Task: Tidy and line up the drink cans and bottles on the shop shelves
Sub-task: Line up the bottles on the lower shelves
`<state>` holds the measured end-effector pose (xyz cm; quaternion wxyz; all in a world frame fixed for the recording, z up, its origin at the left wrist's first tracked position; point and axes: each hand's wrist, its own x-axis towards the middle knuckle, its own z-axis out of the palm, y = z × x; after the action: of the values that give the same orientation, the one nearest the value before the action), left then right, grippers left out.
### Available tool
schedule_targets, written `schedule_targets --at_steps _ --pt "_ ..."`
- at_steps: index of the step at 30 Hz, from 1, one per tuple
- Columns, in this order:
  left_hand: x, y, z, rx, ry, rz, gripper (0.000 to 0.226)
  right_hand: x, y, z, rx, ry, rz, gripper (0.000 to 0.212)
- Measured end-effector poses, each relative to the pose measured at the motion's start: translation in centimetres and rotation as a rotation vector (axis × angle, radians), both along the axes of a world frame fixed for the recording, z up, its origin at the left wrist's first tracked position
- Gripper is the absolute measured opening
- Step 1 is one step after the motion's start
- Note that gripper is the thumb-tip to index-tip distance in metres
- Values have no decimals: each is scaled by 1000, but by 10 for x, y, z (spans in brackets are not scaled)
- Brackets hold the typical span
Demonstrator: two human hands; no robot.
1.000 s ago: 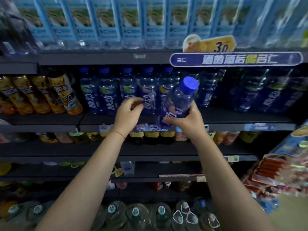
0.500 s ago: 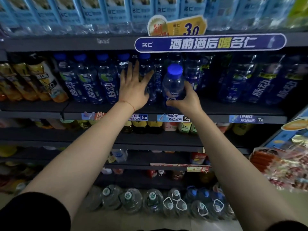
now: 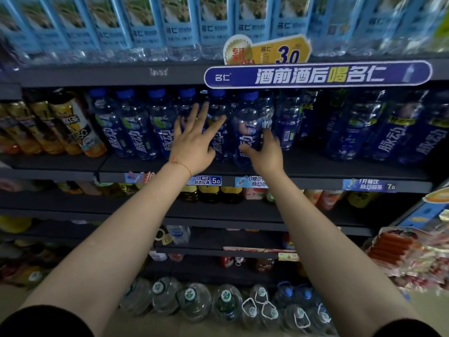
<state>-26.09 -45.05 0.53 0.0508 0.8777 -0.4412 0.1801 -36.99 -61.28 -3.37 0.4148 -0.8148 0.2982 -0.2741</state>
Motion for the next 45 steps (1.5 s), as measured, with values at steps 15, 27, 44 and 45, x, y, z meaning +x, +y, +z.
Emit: schedule_targets --at_steps 15,27,44,45 --pt "-4 -12 -10 -152 -82 20 79 5 13 -10 -13 7 -59 69" --pt "6 -17 0 -162 -171 8 71 6 6 -12 19 -45 -76 65" --pt "0 -14 8 -85 -132 43 73 7 15 -10 -25 -67 -121 65" --pt "-1 -15 9 -70 -126 49 74 7 18 -12 -40 -88 -133 63"
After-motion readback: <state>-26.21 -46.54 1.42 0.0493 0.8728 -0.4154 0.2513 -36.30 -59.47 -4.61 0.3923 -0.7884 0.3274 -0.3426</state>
